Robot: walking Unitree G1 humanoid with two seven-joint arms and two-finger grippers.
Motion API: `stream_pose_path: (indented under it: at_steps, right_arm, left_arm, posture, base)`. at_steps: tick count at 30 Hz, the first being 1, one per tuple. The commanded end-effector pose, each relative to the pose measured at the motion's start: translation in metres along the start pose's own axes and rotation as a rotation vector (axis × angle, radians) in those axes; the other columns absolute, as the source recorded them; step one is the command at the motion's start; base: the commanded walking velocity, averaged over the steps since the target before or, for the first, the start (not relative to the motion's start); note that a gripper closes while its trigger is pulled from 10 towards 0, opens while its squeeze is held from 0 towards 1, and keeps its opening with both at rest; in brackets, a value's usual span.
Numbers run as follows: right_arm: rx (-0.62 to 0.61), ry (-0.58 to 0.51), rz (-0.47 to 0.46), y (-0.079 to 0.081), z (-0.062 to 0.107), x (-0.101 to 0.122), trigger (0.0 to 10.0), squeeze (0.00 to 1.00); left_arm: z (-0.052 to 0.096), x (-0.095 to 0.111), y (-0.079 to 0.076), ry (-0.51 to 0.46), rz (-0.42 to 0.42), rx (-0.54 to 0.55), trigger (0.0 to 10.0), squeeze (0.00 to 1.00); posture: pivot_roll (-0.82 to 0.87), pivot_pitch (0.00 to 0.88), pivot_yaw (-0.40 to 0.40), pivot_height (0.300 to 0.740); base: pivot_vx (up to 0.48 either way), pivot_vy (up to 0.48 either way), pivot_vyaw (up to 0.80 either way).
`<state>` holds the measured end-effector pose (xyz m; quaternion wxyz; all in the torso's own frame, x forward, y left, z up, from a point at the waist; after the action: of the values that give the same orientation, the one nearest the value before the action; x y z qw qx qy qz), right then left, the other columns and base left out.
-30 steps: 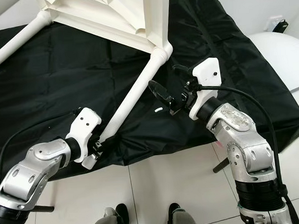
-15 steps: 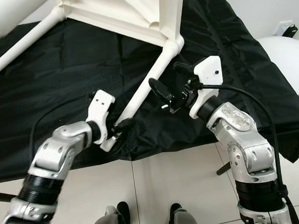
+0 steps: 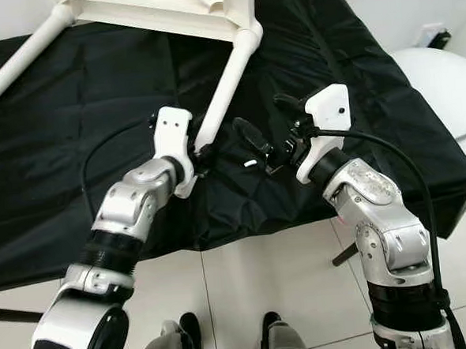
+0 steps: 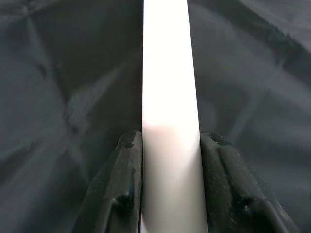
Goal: Building children table
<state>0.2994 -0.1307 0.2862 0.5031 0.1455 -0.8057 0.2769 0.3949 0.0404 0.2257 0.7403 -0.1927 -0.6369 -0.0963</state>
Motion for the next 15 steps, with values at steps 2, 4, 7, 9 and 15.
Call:
stream_pose_path:
  at_steps: [2, 4, 7, 9, 15]
  right_arm:
    - [0.007, -0.011, -0.007, 0.003, 0.001, 0.003, 10.0, 0.0]
    - [0.004, -0.011, -0.007, 0.003, 0.001, 0.003, 10.0, 0.0]
    - [-0.001, -0.01, -0.007, 0.003, 0.002, 0.003, 10.0, 0.0]
    - [-0.004, -0.01, -0.008, 0.003, 0.002, 0.003, 10.0, 0.0]
    - [-0.011, -0.011, -0.01, 0.004, 0.002, 0.003, 10.0, 0.0]
  left_arm:
    - [-0.005, 0.023, 0.002, -0.144, 0.019, 0.121, 0.0, 0.0]
    - [-0.008, 0.028, -0.001, -0.156, 0.031, 0.123, 0.0, 0.0]
    - [-0.012, 0.032, -0.004, -0.167, 0.045, 0.148, 0.0, 0.0]
    - [-0.015, 0.035, -0.006, -0.175, 0.049, 0.17, 0.0, 0.0]
    - [-0.022, 0.04, -0.013, -0.191, 0.068, 0.197, 0.0, 0.0]
  posture:
    - [-0.1, 0.279, 0.003, 0.74]
    - [-0.11, 0.281, 0.006, 0.74]
    - [-0.11, 0.283, 0.01, 0.74]
    - [-0.11, 0.285, 0.014, 0.74]
    - [-0.11, 0.291, 0.026, 0.74]
  base:
    - [0.0, 0.0, 0.0]
    - [0.0, 0.0, 0.0]
    - [0.0, 0.0, 0.0]
    - [0.0, 0.0, 0.0]
    - [0.0, 0.0, 0.0]
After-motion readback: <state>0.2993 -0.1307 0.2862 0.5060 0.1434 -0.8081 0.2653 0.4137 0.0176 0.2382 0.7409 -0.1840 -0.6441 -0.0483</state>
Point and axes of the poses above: a point about 5 cm out from each wrist's last joint towards the gripper, its own z axis pointing back from the gripper into the wrist, its own x axis along the axis of the wrist's last joint, y = z × x, the point moved 2 cm from there along -z, pointing out of the wrist towards the gripper, and after that the axes turned 9 degrees about z, right-handed, at the moved point
